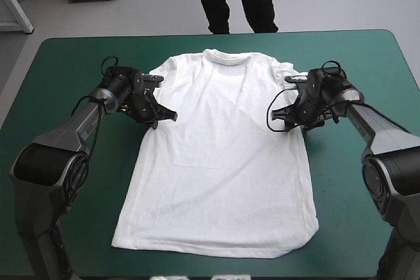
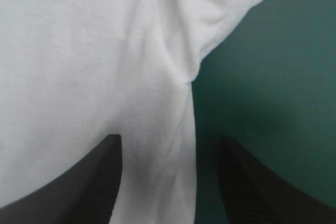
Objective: Fold the cloth
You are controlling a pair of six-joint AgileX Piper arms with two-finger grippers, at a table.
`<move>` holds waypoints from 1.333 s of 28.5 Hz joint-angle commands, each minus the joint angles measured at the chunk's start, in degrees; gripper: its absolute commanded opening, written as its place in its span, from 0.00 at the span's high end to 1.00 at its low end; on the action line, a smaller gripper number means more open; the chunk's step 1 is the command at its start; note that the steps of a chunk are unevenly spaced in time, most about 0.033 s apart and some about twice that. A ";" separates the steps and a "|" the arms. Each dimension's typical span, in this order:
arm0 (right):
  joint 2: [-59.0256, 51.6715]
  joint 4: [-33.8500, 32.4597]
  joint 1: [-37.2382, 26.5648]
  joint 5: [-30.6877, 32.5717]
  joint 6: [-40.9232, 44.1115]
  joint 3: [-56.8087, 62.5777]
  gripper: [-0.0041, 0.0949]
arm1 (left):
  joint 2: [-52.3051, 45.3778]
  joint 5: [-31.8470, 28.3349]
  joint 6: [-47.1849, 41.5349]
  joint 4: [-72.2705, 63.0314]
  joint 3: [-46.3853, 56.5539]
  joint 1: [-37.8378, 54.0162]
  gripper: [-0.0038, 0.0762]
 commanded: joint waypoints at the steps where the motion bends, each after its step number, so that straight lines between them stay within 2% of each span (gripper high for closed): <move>1: -1.56 -0.67 -0.07 -0.75 0.90 -2.11 0.46 | -2.00 0.48 -0.35 -2.89 -0.95 -0.45 0.96; 2: -1.48 -0.26 -0.07 -0.54 0.90 -2.11 0.49 | -2.00 0.48 -0.35 -2.89 -0.95 -0.45 0.96; 4: -1.26 0.40 -0.03 -0.12 0.77 -2.11 0.61 | -2.00 0.48 -0.35 -2.89 -0.95 -0.45 0.96; 5: -1.26 1.04 0.06 0.00 0.24 -2.11 0.70 | -2.00 0.48 -0.35 -2.89 -0.95 -0.45 0.96; 6: -1.26 2.02 0.06 0.00 -0.02 -2.11 0.86 | -2.00 0.48 -0.35 -2.89 -0.95 -0.45 0.96; 8: -1.26 2.17 0.06 0.00 -0.02 -2.11 0.97 | -2.00 0.48 -0.35 -2.89 -0.95 -0.45 0.96; 15: -1.49 0.55 0.06 1.12 -0.11 -3.12 0.98 | -2.22 0.67 -0.35 -2.80 -0.95 -0.45 0.96; 19: -1.60 -1.06 0.06 4.39 -0.11 -7.65 0.98 | -4.55 0.42 -0.12 -2.57 -0.95 -0.45 0.96; 24: -3.96 -1.10 -0.06 5.47 0.17 -14.59 0.98 | -9.69 -0.09 -0.12 0.72 -1.64 -0.45 0.96; 29: -7.61 -1.10 -0.06 8.30 -0.47 -19.94 0.98 | -14.46 0.01 -0.12 2.35 -5.80 -0.45 0.96; 38: -17.34 -1.19 -0.06 9.36 -2.15 -23.85 0.98 | -21.94 0.23 -0.12 2.35 -16.89 -0.45 0.96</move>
